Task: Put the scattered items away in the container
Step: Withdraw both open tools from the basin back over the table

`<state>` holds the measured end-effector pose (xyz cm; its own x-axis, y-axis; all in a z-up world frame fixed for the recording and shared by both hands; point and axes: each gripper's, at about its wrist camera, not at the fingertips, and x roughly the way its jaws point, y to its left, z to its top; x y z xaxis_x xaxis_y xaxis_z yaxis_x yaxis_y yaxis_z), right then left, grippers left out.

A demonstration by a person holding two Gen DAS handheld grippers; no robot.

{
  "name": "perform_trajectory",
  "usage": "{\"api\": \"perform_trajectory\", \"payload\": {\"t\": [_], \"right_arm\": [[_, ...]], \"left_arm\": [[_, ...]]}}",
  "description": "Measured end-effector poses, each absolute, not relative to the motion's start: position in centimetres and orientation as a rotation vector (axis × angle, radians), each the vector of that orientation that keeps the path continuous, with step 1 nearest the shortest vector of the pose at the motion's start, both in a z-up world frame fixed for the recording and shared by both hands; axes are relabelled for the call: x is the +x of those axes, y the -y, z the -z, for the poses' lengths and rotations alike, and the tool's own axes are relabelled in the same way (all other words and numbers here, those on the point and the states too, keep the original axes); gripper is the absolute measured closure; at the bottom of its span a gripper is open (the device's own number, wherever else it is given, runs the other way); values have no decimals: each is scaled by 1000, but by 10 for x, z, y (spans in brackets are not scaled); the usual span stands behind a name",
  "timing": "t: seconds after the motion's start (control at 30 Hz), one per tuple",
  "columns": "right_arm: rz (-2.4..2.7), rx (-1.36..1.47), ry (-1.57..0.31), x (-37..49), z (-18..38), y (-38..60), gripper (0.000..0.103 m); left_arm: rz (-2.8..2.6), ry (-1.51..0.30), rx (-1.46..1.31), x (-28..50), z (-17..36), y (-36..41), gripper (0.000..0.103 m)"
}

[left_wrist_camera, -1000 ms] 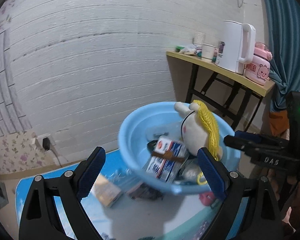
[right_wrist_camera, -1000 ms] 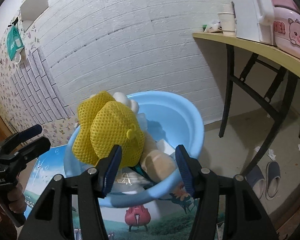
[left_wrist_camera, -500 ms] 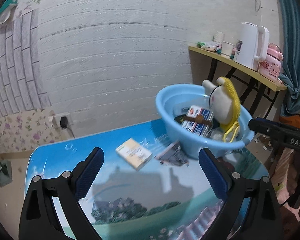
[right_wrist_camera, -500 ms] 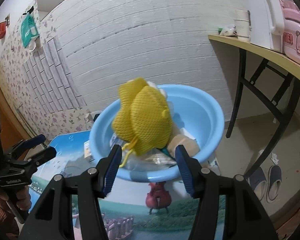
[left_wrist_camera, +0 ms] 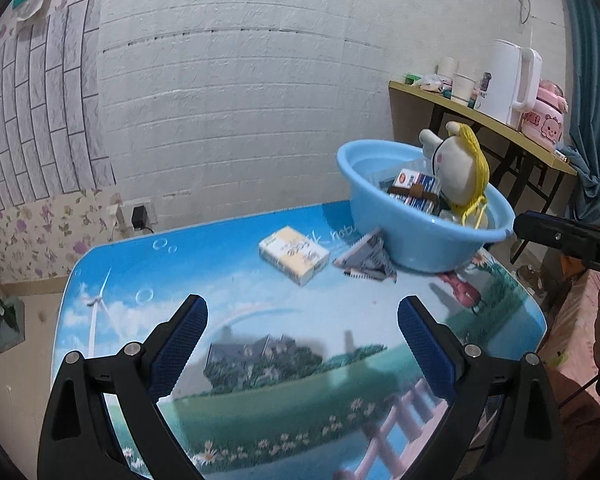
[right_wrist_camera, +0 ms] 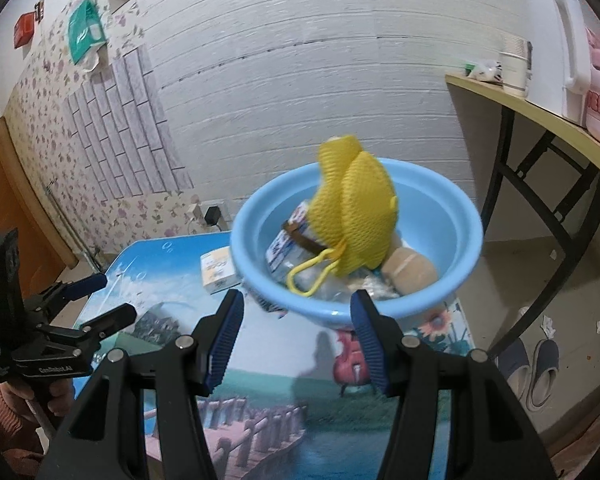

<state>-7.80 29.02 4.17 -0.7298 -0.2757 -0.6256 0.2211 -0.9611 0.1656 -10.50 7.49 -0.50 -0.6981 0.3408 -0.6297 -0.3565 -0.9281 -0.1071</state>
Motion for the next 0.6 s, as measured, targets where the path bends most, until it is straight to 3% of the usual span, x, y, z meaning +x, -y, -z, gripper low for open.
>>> {"api": "perform_trajectory", "payload": {"t": [0.6], "right_arm": [[2594, 1120, 116, -77, -14, -238, 48]], "left_arm": [[-2548, -66, -988, -108, 20, -45, 7]]}}
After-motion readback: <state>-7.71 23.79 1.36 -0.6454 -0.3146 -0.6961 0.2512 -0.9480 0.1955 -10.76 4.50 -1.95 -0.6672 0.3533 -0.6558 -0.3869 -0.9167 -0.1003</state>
